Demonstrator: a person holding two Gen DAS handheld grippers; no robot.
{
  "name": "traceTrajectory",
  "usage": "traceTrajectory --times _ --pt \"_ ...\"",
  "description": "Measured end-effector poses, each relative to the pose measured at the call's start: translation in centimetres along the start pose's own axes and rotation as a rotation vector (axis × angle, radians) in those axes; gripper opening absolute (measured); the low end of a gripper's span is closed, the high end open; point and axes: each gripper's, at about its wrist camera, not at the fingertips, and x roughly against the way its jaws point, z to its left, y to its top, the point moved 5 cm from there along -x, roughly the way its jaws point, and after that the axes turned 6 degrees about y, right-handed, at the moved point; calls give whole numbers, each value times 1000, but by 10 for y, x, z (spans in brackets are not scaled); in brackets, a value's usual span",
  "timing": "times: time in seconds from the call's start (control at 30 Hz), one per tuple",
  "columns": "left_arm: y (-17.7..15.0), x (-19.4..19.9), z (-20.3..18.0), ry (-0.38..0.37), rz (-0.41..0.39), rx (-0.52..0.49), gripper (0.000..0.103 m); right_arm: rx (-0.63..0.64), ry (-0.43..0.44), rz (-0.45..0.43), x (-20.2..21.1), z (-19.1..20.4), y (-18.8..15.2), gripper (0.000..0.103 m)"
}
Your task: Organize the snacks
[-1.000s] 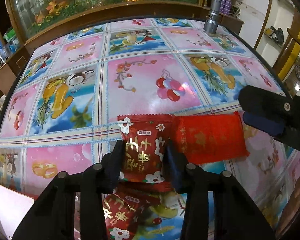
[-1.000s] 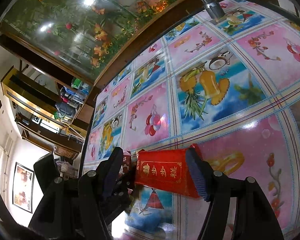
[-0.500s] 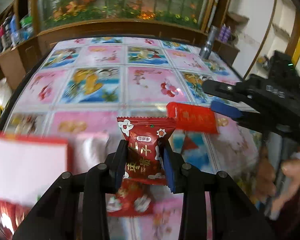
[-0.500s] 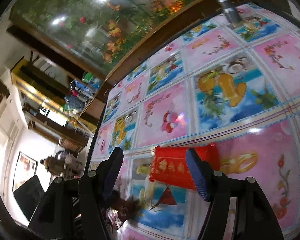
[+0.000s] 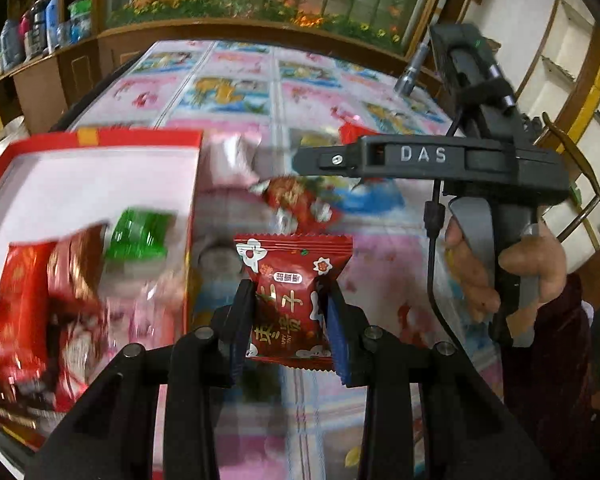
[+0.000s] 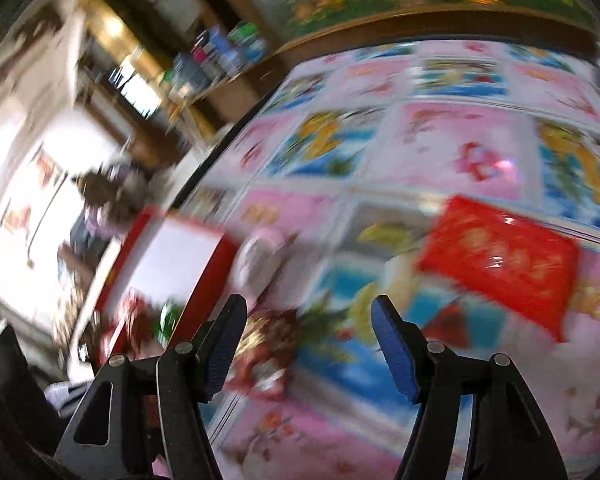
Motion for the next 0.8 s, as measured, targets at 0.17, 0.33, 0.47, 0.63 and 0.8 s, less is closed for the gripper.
traceTrajectory --times 0.17,0.33,0.47,0.63,0.8 --pt "-14 2 3 18 5 11 32 99 -58 36 -17 26 -13 67" --pt "-17 0 3 26 2 19 32 135 -165 46 -30 27 -20 65" --pt "-16 0 3 29 3 21 32 198 -227 38 -33 30 -23 55" --pt "-17 -3 3 30 13 22 32 243 -257 40 -34 30 -23 48" --pt "-17 -11 2 33 29 21 32 219 -249 45 -29 23 -22 48"
